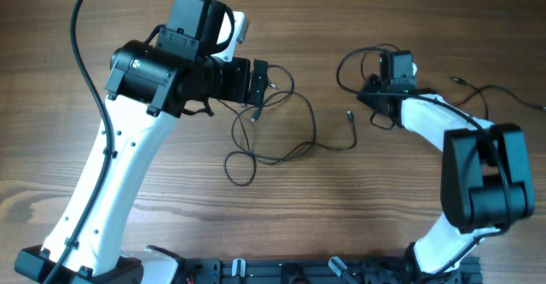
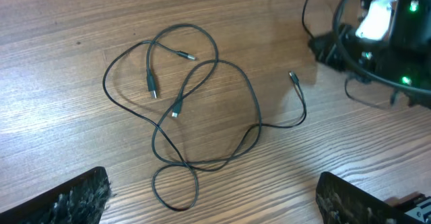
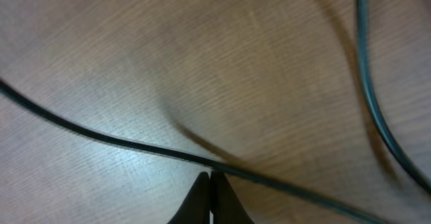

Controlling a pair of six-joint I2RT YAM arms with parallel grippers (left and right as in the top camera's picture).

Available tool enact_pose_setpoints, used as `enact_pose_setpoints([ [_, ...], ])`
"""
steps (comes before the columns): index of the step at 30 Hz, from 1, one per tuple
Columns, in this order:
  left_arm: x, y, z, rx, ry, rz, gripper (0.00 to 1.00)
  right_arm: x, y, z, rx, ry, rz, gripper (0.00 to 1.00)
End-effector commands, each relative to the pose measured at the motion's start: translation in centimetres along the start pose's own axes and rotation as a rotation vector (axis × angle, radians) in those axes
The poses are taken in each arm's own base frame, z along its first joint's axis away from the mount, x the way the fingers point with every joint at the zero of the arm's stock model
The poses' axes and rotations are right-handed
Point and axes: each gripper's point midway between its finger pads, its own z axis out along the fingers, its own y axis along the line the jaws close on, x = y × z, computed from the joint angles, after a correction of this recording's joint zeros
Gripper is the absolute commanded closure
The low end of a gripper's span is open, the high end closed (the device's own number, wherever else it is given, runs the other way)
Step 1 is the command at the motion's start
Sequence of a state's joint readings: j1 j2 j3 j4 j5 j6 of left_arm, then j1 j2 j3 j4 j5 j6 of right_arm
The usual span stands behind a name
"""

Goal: Untangle cables

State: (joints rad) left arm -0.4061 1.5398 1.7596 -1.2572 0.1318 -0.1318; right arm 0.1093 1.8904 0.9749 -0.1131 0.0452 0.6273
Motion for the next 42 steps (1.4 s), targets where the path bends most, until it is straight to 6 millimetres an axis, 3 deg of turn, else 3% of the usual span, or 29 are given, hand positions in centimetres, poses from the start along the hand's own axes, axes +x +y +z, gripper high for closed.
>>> enact_pose_setpoints([
  [1, 0.2, -0.1, 0.4, 0.007, 0.011, 0.021, 0.0, 4.5, -5.4, 4.3, 0.119, 0.144, 0.017, 0.96],
  [3, 0.2, -0.1, 0.4, 0.007, 0.011, 0.02, 0.0, 3.7, -8.1, 5.2, 0.153, 0.138, 0.079, 0.96],
  [6, 0.2, -0.1, 0.4, 0.007, 0.011, 0.021, 0.0, 0.7, -13.6, 5.1, 0.212, 0.088, 0.195, 0.96],
  [8, 0.1, -0.1, 0.4, 0.007, 0.008, 0.021, 0.0, -1.6, -18.7, 4.2, 0.264, 0.054, 0.245, 0.96],
  [12, -0.2, -0.2, 0.4, 0.007, -0.005, 0.023, 0.0, -3.5, -26.9, 2.3, 0.328, 0.0, 0.408, 0.96],
  [15, -0.4, -0.2, 0.4, 0.008, -0.012, 0.024, 0.0, -4.5, -30.3, 1.2, 0.328, -0.044, 0.497, 0.96],
  [18, -0.4, 0.0, 0.4, 0.0, -0.014, 0.023, 0.0, -5.3, -31.3, 0.8, 0.312, -0.059, 0.526, 0.96],
  [20, -0.5, 0.1, 0.4, -0.01, -0.019, 0.023, 0.0, -6.1, -29.9, 0.7, 0.246, -0.054, 0.531, 0.96],
  [22, -0.7, 0.1, 0.4, -0.009, -0.025, 0.024, 0.0, -8.4, -28.2, -1.1, 0.192, -0.069, 0.615, 0.96],
  [23, -0.8, 0.1, 0.4, -0.008, -0.028, 0.024, 0.0, -10.3, -27.5, -2.8, 0.181, -0.099, 0.636, 0.96],
  [25, -1.1, 0.0, 0.4, -0.006, -0.042, 0.026, 0.0, -14.8, -26.3, -9.0, 0.22, -0.202, 0.652, 0.96],
  [27, -1.6, -0.1, 0.4, -0.002, -0.061, 0.029, 0.0, -16.0, -27.9, -15.7, 0.383, -0.354, 0.835, 0.96],
  [28, -1.8, -0.1, 0.4, 0.0, -0.07, 0.03, 0.0, -15.4, -28.9, -18.7, 0.464, -0.43, 0.945, 0.96],
  [30, -1.9, -0.1, 0.3, 0.0, -0.075, 0.031, 0.0, -12.8, -30.9, -21.6, 0.621, -0.499, 1.137, 0.96],
  [31, -1.9, -0.1, 0.3, -0.004, -0.075, 0.031, 0.0, -9.3, -32.1, -22.2, 0.737, -0.481, 1.317, 0.94],
  [33, -1.9, 0.0, 0.3, -0.007, -0.076, 0.035, 0.0, -5.6, -32.8, -21.6, 0.819, -0.428, 1.492, 0.94],
  [37, -1.7, 0.3, 0.4, -0.024, -0.068, 0.032, 0.0, 1.6, -34.6, -18.5, 0.986, -0.257, 1.684, 0.96],
  [42, -0.6, 0.5, 0.4, -0.033, -0.022, 0.027, 0.0, 6.1, -38.6, -17.6, 1.082, -0.15, 1.858, 0.96],
])
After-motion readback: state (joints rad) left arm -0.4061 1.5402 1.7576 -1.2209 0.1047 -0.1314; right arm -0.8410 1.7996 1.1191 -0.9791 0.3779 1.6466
